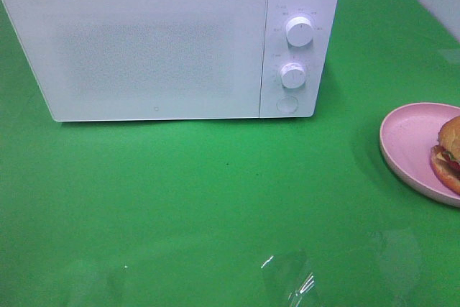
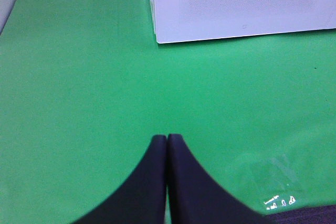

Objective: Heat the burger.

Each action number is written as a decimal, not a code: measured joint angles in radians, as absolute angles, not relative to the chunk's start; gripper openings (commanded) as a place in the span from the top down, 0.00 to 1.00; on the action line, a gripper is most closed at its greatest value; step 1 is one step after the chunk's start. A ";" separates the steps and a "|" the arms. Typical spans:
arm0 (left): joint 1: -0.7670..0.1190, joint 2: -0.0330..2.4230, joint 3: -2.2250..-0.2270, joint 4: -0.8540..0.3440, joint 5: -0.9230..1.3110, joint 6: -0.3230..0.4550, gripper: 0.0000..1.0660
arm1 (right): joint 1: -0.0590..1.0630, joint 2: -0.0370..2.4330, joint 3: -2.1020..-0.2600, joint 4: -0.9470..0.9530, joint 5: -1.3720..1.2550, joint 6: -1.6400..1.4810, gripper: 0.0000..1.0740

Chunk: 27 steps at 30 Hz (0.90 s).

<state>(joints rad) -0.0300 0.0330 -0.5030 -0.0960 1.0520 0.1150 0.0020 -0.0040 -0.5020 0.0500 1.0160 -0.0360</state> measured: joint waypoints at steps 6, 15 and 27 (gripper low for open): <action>0.002 0.024 -0.503 -0.095 1.052 0.115 1.00 | 0.003 -0.004 -0.502 0.050 1.016 -0.036 0.49; 0.002 -0.004 -0.503 -0.095 1.051 0.115 1.00 | 0.003 -0.004 -0.502 0.050 1.016 -0.036 0.49; 0.002 -0.004 -0.503 -0.094 1.051 0.115 1.00 | 0.003 -0.004 -0.502 0.050 1.016 -0.036 0.49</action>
<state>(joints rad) 0.0020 -0.0040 -0.5030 -0.0940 1.0510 0.1150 0.0030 -0.0040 -0.5020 0.0500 1.0160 -0.0360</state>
